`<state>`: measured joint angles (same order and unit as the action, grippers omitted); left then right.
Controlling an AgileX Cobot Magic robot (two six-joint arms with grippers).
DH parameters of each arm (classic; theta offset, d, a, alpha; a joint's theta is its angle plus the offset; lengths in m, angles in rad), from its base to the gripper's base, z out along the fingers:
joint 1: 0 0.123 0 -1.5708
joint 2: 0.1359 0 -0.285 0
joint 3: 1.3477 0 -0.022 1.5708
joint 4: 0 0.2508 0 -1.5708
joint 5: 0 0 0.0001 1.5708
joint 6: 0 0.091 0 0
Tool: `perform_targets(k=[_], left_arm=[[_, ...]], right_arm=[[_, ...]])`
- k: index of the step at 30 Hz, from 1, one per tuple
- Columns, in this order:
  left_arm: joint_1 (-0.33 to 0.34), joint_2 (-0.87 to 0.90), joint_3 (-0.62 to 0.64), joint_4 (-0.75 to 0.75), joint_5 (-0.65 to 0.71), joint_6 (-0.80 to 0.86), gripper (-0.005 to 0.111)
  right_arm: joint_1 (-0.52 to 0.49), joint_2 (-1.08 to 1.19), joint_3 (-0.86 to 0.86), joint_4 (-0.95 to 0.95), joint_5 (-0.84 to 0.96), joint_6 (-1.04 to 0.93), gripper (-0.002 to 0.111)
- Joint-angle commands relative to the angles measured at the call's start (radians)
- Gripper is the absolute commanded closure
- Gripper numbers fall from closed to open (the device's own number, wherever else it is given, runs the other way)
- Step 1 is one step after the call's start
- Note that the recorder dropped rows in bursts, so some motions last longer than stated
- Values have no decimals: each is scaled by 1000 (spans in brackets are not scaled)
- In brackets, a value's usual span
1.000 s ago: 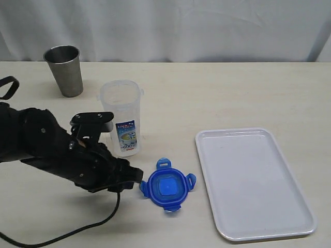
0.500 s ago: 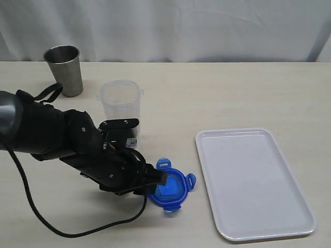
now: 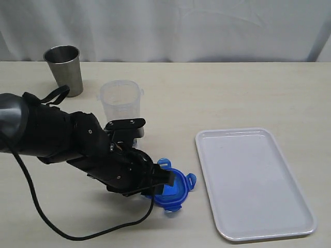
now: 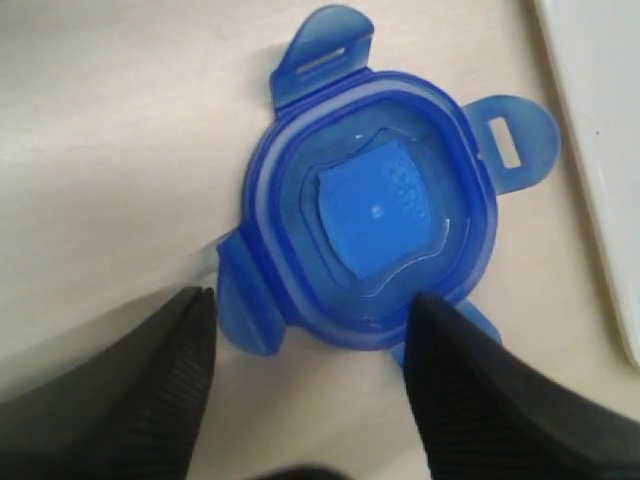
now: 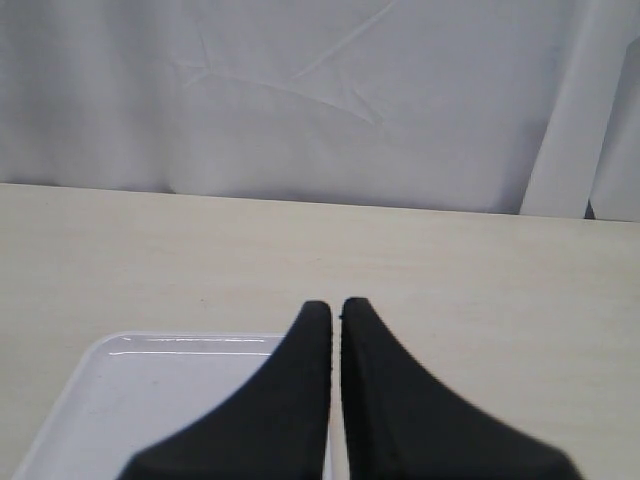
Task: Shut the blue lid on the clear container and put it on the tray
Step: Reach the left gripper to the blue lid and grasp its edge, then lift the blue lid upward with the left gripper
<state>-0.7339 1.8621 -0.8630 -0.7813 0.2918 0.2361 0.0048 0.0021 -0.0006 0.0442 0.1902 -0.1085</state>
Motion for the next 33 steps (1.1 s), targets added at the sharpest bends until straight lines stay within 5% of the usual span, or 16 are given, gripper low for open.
perform_targets(k=[1,19,33], left_arm=[[-4,48,-4,-42,25,-2,48],[-4,69,-46,-16,77,1,49],[-4,69,-46,-16,77,-4,99]], right_arm=[[-2,-2,1,-8,-6,-3,104],[-2,-2,1,-8,-6,-3,104],[-2,-2,1,-8,-6,-3,104]])
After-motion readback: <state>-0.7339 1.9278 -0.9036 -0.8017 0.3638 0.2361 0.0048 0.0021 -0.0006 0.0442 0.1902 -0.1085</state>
